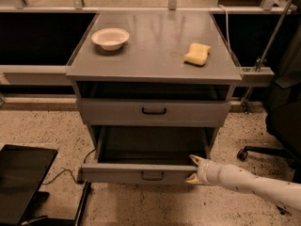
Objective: Open middle drawer
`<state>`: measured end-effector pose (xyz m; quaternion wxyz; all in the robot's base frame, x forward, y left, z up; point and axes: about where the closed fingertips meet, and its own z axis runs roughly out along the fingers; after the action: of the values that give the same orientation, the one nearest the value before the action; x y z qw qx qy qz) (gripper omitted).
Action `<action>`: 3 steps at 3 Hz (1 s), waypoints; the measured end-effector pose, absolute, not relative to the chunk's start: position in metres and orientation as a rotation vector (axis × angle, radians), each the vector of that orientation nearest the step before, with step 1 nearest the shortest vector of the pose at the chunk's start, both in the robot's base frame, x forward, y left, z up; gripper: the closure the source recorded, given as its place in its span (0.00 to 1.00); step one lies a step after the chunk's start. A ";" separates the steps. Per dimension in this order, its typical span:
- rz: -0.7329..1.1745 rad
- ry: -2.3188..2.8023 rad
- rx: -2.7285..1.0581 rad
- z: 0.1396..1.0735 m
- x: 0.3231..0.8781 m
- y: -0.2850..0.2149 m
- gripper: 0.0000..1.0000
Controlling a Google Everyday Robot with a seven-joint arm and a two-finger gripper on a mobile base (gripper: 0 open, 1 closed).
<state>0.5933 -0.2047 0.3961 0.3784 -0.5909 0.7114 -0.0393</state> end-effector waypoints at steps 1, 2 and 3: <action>-0.100 1.818 -1.510 0.396 0.593 -0.205 0.87; -0.100 1.818 -1.510 0.398 0.593 -0.205 1.00; -0.105 1.818 -1.508 0.398 0.590 -0.205 1.00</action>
Offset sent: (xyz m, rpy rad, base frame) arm -0.0414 -0.0079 0.0023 0.0065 -0.0296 -0.0007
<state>0.5899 -0.2050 0.3984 0.3791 -0.5901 0.7116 -0.0412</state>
